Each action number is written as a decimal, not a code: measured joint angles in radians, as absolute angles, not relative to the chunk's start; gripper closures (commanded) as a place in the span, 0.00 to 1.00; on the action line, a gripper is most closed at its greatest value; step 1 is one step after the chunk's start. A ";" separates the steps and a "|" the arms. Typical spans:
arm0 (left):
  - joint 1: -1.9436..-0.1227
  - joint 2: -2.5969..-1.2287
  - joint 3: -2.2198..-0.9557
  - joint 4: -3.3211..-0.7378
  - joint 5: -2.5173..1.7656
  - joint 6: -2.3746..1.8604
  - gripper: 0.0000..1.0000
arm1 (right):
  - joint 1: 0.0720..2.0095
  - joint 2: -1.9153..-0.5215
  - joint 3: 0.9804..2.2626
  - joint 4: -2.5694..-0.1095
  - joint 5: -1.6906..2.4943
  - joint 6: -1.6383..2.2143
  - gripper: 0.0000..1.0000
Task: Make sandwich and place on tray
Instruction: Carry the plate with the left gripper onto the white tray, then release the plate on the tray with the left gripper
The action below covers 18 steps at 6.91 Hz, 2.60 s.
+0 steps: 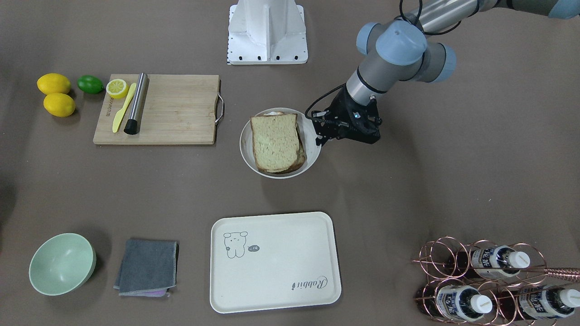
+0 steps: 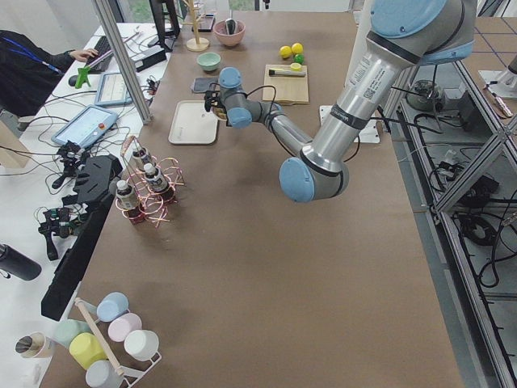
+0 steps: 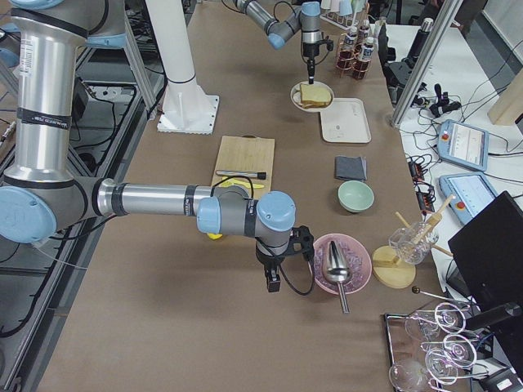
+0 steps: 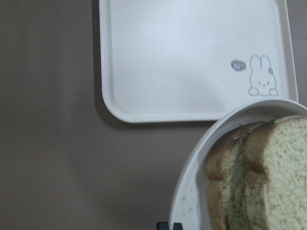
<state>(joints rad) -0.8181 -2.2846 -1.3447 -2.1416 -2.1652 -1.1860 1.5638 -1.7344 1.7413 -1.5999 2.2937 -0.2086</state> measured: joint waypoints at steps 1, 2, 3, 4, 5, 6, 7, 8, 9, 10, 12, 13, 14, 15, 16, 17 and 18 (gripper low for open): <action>-0.853 -2.368 -1.210 -2.172 -2.183 -1.165 1.00 | 1.564 -1.735 1.742 -1.600 2.294 -0.209 0.00; -0.873 -2.456 -1.084 -2.195 -2.186 -1.156 1.00 | 1.565 -1.735 1.742 -1.600 2.295 -0.208 0.00; -0.886 -2.535 -0.958 -2.231 -2.183 -1.151 1.00 | 1.565 -1.735 1.743 -1.600 2.295 -0.208 0.00; -0.891 -2.603 -0.837 -2.279 -2.164 -1.148 1.00 | 1.565 -1.733 1.743 -1.600 2.295 -0.207 0.00; -0.888 -2.651 -0.753 -2.311 -2.137 -1.146 1.00 | 1.565 -1.731 1.743 -1.600 2.295 -0.207 0.00; -0.879 -2.675 -0.713 -2.330 -2.110 -1.146 1.00 | 1.565 -1.728 1.739 -1.600 2.295 -0.207 0.00; -0.866 -2.685 -0.697 -2.342 -2.085 -1.146 1.00 | 1.565 -1.726 1.735 -1.600 2.295 -0.206 0.00; -0.851 -2.687 -0.692 -2.355 -2.059 -1.146 1.00 | 1.565 -1.725 1.731 -1.600 2.294 -0.207 0.00; -0.838 -2.687 -0.691 -2.365 -2.034 -1.147 1.00 | 1.565 -1.723 1.729 -1.600 2.293 -0.207 0.00; -0.832 -2.685 -0.691 -2.369 -2.021 -1.147 1.00 | 1.565 -1.722 1.726 -1.600 2.294 -0.207 0.00; -0.830 -2.673 -0.692 -2.371 -2.009 -1.138 0.73 | 1.565 -1.721 1.721 -1.600 2.295 -0.206 0.00; -0.829 -2.664 -0.694 -2.372 -2.004 -1.121 0.01 | 1.565 -1.721 1.719 -1.600 2.295 -0.206 0.00; -0.829 -2.654 -0.698 -2.372 -2.001 -1.107 0.01 | 1.565 -1.721 1.719 -1.600 2.295 -0.206 0.00; -0.829 -2.642 -0.711 -2.373 -2.000 -1.096 0.02 | 1.565 -1.721 1.718 -1.600 2.295 -0.206 0.00; -0.829 -2.624 -0.737 -2.373 -1.999 -1.089 0.02 | 1.565 -1.721 1.718 -1.600 2.295 -0.206 0.00; -0.830 -2.594 -0.782 -2.371 -2.000 -1.087 0.02 | 1.565 -1.721 1.717 -1.600 2.295 -0.206 0.00; -0.833 -2.547 -0.855 -2.365 -2.003 -1.086 0.02 | 1.565 -1.721 1.716 -1.600 2.294 -0.206 0.00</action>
